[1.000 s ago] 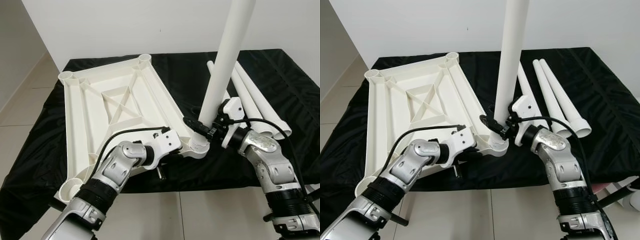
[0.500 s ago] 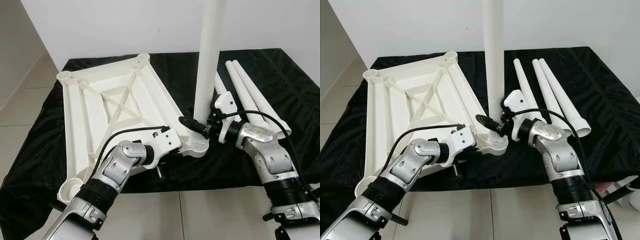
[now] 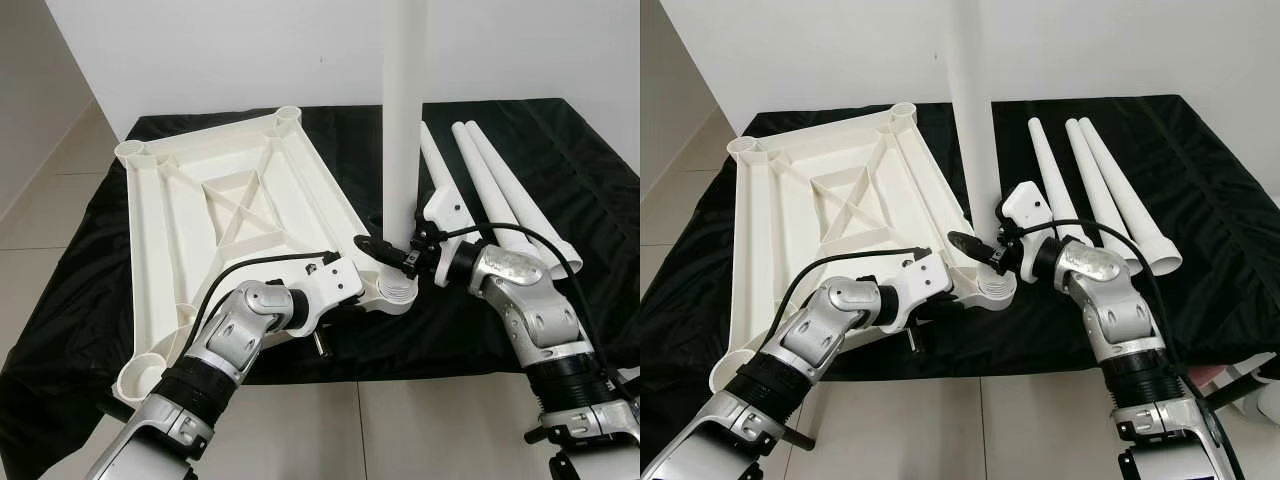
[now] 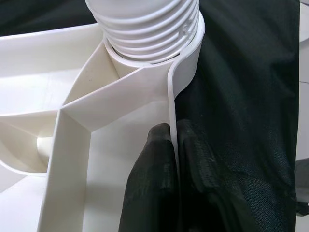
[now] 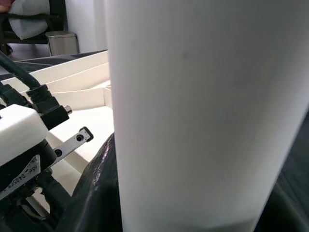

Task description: Building children table

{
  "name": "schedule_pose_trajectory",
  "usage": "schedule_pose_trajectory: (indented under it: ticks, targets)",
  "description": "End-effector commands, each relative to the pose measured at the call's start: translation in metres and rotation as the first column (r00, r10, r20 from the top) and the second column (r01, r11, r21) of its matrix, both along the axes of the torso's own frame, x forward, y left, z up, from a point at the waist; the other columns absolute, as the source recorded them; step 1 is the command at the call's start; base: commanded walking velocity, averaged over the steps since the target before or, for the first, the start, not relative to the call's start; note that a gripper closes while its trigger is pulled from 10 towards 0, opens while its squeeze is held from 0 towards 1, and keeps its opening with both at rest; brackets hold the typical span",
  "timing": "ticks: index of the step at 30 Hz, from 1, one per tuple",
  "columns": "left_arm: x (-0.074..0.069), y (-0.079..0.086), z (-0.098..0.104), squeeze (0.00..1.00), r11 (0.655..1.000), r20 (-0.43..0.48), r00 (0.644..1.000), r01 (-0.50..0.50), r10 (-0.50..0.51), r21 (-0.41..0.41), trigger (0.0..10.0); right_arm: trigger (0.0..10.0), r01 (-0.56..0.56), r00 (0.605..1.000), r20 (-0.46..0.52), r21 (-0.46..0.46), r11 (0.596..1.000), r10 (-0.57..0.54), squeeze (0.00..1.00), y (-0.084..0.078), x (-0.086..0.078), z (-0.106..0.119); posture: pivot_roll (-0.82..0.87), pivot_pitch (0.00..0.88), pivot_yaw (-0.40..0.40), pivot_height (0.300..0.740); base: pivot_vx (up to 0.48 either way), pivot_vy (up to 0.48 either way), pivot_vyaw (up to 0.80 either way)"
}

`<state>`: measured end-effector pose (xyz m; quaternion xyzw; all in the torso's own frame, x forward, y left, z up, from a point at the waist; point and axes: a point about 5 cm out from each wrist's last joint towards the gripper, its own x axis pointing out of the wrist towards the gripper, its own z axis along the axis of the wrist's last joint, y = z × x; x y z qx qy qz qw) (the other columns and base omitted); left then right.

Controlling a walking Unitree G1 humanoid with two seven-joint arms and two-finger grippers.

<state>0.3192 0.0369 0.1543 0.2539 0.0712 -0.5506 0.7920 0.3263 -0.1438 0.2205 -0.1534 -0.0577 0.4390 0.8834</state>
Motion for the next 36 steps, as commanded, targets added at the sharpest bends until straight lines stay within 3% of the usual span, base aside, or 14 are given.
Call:
schedule_pose_trajectory:
  ticks: [1, 4, 17, 36]
  targets:
    - [0.006, 0.007, 0.004, 0.00, 0.993, 0.060, 0.992, -0.109, 0.111, -0.036, 10.0, 10.0, 0.061, 0.992, -0.107, -0.019, 0.998, -0.063, 0.00, -0.009, -0.002, -0.029, -0.11, 0.104, 0.065, 0.740, 0.000, 0.000, 0.00]
    - [0.005, 0.007, 0.004, 0.00, 0.994, 0.062, 0.992, -0.108, 0.110, -0.035, 10.0, 10.0, 0.103, 0.990, -0.099, 0.045, 0.994, -0.098, 0.00, -0.011, -0.006, -0.032, -0.11, 0.100, 0.068, 0.740, 0.000, 0.000, 0.00]
    - [0.005, 0.004, 0.004, 0.00, 0.995, 0.063, 0.993, -0.094, 0.097, -0.036, 10.0, 10.0, 0.191, 0.973, -0.141, 0.061, 0.980, -0.181, 0.00, -0.024, -0.009, -0.047, -0.12, 0.097, 0.075, 0.740, 0.000, 0.000, 0.00]
    - [0.004, 0.006, 0.004, 0.00, 0.994, 0.062, 0.992, -0.105, 0.108, -0.040, 10.0, 10.0, 0.220, 0.973, -0.097, 0.115, 0.969, -0.210, 0.00, -0.011, -0.013, -0.039, -0.11, 0.105, 0.067, 0.740, 0.000, 0.000, 0.00]
